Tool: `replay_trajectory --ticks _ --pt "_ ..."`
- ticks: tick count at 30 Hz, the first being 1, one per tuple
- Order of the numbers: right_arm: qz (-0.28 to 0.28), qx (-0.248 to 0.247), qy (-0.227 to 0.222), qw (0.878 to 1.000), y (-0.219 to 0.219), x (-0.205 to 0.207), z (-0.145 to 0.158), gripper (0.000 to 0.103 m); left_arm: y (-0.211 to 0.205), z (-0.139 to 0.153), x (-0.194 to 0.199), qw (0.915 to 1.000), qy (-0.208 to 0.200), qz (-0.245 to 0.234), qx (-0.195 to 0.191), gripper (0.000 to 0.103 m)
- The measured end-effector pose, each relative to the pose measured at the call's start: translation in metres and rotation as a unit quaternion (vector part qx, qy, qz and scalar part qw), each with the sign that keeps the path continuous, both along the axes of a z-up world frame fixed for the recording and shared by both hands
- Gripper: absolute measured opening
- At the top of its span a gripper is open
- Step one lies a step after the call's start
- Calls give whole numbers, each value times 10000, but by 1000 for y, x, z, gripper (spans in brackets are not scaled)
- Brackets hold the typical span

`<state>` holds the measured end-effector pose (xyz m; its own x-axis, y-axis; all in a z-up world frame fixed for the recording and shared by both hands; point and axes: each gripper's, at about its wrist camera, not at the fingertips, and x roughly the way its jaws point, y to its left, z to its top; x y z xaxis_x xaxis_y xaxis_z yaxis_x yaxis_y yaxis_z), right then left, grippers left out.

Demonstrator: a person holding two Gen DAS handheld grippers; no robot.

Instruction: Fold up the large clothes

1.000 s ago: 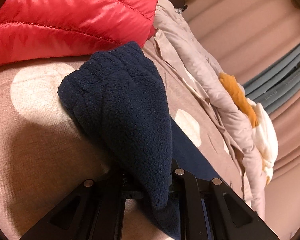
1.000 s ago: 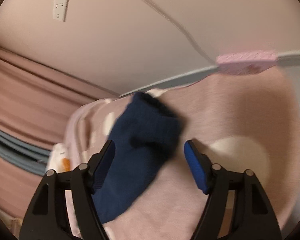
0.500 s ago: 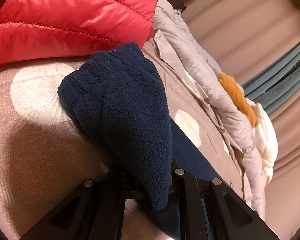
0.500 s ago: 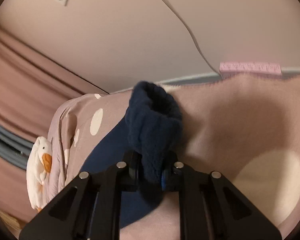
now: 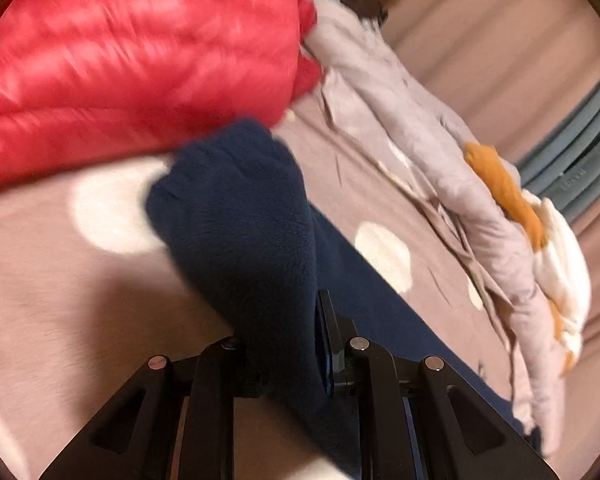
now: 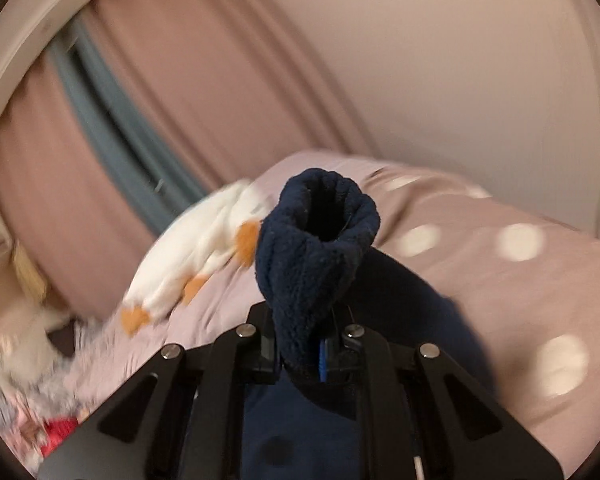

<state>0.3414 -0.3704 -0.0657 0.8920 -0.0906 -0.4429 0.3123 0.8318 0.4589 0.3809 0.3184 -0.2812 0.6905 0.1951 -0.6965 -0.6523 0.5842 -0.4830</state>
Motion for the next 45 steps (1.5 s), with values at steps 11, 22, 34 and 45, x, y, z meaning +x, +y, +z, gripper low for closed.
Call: replay_trajectory --ticks 11,22,34,45 --pt "1917 366 916 9765 195 83 -68 17 -24 71 -34 9949 -333 -421 857 17" --pt "1983 348 845 9759 200 65 -63 73 -47 92 -43 9913 -493 -487 1117 17" --pt "1469 143 2452 9582 173 97 -182 48 -59 97 -42 9894 -559 -683 1154 17" --pt "829 -744 1762 9780 145 72 -133 44 -106 129 -33 9687 -807 -1182 2030 17"
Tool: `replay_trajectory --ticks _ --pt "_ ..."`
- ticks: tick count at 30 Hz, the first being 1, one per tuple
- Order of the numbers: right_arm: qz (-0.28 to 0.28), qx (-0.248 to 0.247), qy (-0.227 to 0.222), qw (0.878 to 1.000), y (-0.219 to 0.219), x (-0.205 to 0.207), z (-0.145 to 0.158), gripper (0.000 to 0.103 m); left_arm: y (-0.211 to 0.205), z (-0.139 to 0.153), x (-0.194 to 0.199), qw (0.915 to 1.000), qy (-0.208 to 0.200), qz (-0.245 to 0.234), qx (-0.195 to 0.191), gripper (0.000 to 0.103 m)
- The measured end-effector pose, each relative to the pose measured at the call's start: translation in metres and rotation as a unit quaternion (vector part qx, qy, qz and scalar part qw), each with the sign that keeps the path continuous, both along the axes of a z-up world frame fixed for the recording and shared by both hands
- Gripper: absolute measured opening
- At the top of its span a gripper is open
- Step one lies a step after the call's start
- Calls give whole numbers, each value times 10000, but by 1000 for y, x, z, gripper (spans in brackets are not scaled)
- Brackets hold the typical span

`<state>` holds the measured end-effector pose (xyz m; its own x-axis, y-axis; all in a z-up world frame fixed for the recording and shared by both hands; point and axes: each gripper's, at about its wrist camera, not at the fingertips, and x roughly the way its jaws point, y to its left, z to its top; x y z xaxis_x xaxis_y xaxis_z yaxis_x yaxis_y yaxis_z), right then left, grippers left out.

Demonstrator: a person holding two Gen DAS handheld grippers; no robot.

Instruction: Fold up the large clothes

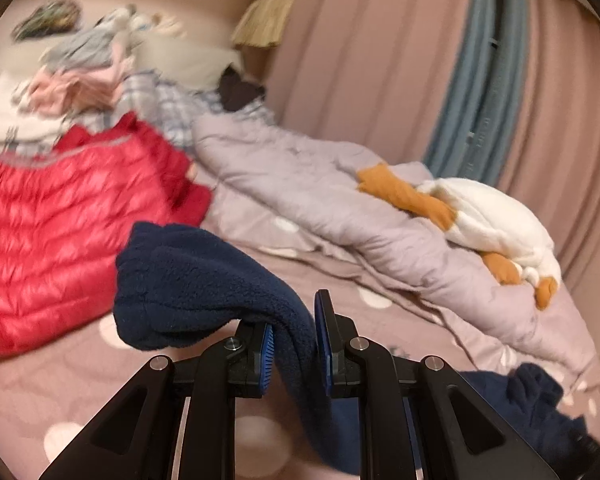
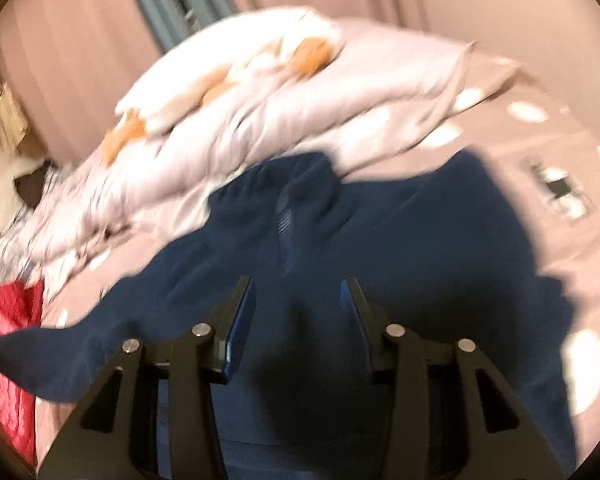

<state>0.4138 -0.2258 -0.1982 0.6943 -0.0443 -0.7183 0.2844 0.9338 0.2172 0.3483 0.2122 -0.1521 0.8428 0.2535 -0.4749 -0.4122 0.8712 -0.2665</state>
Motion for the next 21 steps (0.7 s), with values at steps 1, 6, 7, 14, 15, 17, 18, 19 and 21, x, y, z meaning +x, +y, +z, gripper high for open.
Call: replay_trajectory --ticks 1,6,7,14,15,17,18,19,21 --pt "-125 -197 52 9997 -7 -3 0 44 -4 1 1 10000 -22 -78 -38 17" --pt "-485 -530 676 9951 -53 -18 -46 24 -38 6 9 9997 -1 -248 28 17" --pt "-444 -448 701 9955 -56 -21 -52 18 -47 8 11 9995 35 -289 129 17" --pt "-540 -180 -192 9982 -84 -61 23 26 -125 43 16 9950 -236 -946 237 17" --pt "-600 -225 -339 9974 -89 -72 33 30 -136 46 16 9936 -267 -1064 254 17" --pt "-798 -260 -713 9939 -105 -97 56 50 -172 51 18 9886 -310 -1440 326 17" --pt "-898 -239 -835 9922 -112 -106 61 54 -189 52 19 9855 -324 -1631 325 17" --pt "-1014 -226 -910 9904 -119 -114 65 57 -207 50 19 9819 -362 -1833 301 17" --pt "-1275 -325 -942 9868 -130 -135 69 57 -239 44 18 9765 -410 -2091 315 17"
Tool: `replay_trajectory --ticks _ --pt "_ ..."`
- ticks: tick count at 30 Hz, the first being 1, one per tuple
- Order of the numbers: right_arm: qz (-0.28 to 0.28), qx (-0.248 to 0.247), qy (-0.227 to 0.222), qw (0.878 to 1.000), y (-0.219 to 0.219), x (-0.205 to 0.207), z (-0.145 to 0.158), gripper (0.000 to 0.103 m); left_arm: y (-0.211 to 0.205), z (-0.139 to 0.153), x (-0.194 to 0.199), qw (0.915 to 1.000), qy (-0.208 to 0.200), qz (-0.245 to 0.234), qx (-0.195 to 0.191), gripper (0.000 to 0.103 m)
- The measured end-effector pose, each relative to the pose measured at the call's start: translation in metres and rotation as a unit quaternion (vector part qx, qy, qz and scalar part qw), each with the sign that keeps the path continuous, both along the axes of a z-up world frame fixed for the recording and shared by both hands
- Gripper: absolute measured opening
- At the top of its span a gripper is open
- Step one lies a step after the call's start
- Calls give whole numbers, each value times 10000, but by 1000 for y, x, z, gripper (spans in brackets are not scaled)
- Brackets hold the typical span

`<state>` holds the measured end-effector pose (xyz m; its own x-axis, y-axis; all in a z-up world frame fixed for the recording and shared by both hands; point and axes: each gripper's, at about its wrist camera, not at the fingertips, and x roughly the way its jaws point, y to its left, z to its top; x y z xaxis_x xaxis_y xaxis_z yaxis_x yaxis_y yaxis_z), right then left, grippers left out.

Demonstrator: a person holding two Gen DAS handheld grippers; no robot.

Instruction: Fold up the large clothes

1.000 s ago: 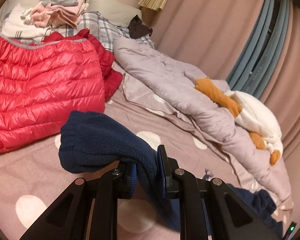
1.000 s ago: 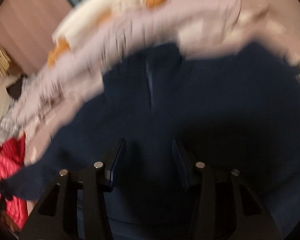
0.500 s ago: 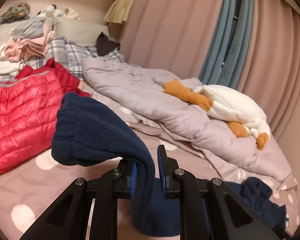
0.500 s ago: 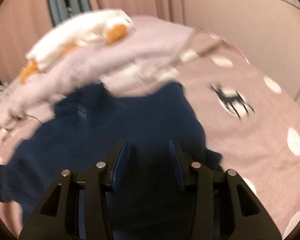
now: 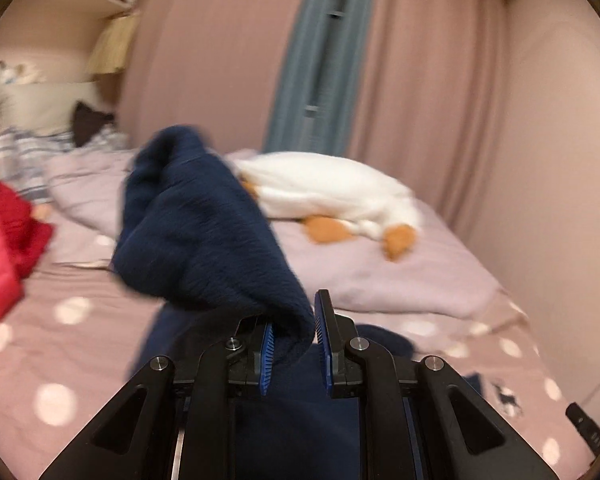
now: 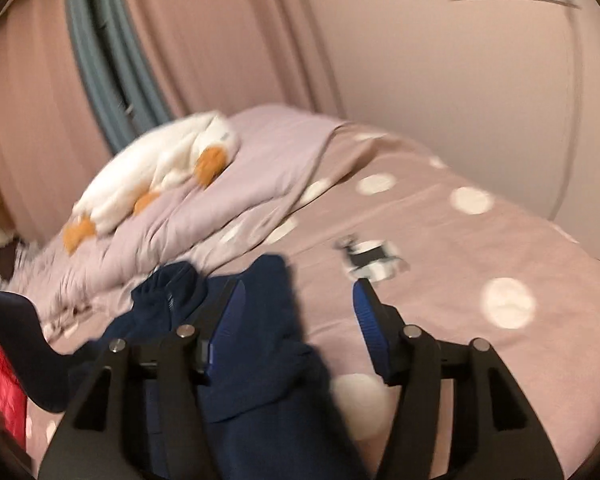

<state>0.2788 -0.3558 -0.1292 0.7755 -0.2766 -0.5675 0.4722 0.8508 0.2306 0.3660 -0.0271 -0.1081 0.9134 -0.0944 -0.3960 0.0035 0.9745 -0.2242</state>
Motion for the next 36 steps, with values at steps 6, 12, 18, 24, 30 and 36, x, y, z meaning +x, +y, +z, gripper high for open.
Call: replay_trajectory --ticks 6,12,18,24,30,36 --pt "-496 -126 219 9985 -25 -20 -2 57 -52 -31 -5 9981 580 -189 40 64" --pt "-505 -15 318 9982 -19 -21 -3 59 -56 -20 -34 9994 112 -316 103 89" --pt "110 54 408 9991 19 -1 -6 62 -26 -13 -32 9981 12 589 193 91" --pt "1324 1016 238 9857 81 58 -12 88 43 -20 -27 9901 291 1372 25 91" --pt "1958 1787 1548 9517 143 171 -97 66 101 -27 -36 9808 506 1867 -245 91" --pt "1978 1864 1681 9476 139 161 -123 29 127 -36 -33 9746 609 2146 -218 91"
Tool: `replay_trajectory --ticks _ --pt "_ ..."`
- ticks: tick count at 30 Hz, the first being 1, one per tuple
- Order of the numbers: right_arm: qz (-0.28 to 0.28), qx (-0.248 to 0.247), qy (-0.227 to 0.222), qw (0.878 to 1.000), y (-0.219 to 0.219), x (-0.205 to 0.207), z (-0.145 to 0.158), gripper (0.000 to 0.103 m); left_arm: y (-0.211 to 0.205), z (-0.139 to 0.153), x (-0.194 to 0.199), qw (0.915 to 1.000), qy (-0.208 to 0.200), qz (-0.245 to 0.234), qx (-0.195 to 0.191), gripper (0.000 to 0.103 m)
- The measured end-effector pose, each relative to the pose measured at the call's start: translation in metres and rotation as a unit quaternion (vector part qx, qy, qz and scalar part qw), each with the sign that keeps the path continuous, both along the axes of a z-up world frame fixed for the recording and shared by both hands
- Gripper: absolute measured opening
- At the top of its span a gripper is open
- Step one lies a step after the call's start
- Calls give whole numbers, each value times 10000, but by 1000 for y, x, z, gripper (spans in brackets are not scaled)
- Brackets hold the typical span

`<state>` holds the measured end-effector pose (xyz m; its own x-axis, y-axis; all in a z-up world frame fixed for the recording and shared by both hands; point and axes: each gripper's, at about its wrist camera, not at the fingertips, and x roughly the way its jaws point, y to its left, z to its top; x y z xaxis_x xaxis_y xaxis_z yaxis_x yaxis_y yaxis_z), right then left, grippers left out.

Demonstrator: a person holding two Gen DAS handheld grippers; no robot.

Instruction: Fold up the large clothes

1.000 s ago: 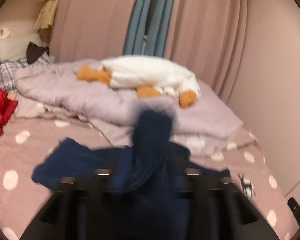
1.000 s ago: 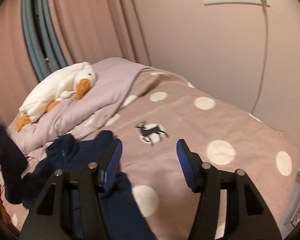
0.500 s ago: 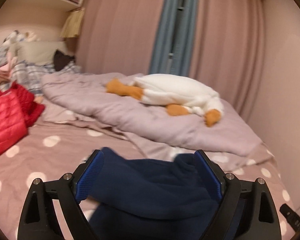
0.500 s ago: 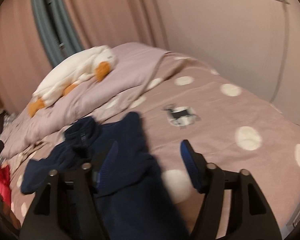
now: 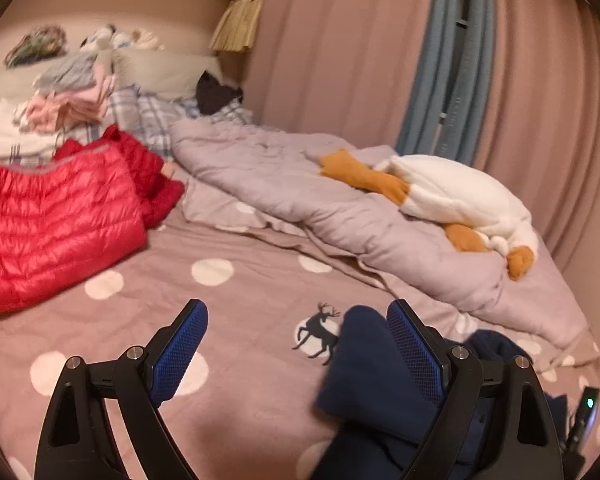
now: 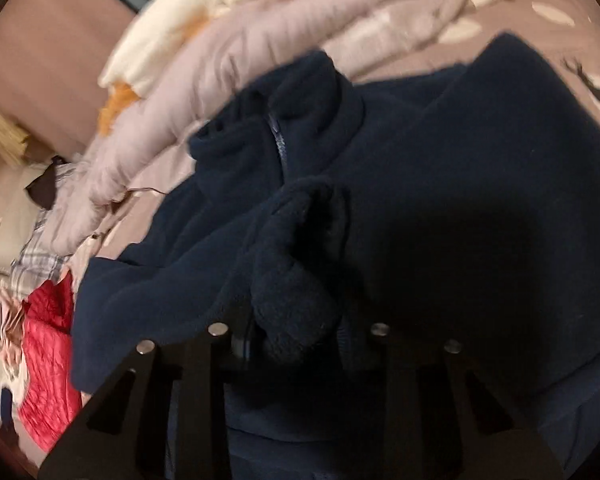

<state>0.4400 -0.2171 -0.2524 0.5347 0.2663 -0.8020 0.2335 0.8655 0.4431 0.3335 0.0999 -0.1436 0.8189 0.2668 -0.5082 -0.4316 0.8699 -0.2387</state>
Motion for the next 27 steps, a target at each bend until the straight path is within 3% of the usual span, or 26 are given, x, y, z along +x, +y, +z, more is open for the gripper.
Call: replay_trajectory --ticks 4,6,9,11,13,14,16,19,20,24,25,27 --pt "-26 -16 -774 9970 -24 -11 52 27 1 -6 5 9990 35 -95 -444 91" --pt "-134 -463 -1405 9889 -41 -29 94 27 -7 -7 6 9991 52 -133 -394 91" --pt "-426 -1202 -1669 9777 -68 -49 120 31 -20 -10 11 9991 122 -261 -311 91" --pt "-628 -1569 -1361 9762 -88 -55 111 48 -29 -18 19 9984 263 -364 -337 91" --pt "-781 -1706 -677 9799 -109 -56 81 54 -39 -31 27 9969 471 -527 -353 91" --pt "-904 -1636 -294 9819 -123 -62 60 54 -45 -39 32 9954 608 -664 -335 91" --pt "-955 -1274 -153 9871 -136 -68 43 57 -58 -52 39 9920 851 -919 -158 91" --pt "-1055 -908 -390 9895 -147 -83 50 63 -74 -51 41 9904 832 -1045 344 82" --pt "-976 -1086 -537 9878 -143 -84 64 63 -79 -47 41 9898 767 -1097 485 75" --pt "-450 -1807 -1275 9742 -111 -82 110 65 -97 -35 46 9822 580 -1542 904 63" --pt "-297 -1860 -1405 9720 -108 -79 115 71 -102 -38 50 9799 637 -1637 945 60" --pt "122 -1797 -1512 9720 -97 -71 106 72 -110 -49 58 9764 750 -1736 1040 60"
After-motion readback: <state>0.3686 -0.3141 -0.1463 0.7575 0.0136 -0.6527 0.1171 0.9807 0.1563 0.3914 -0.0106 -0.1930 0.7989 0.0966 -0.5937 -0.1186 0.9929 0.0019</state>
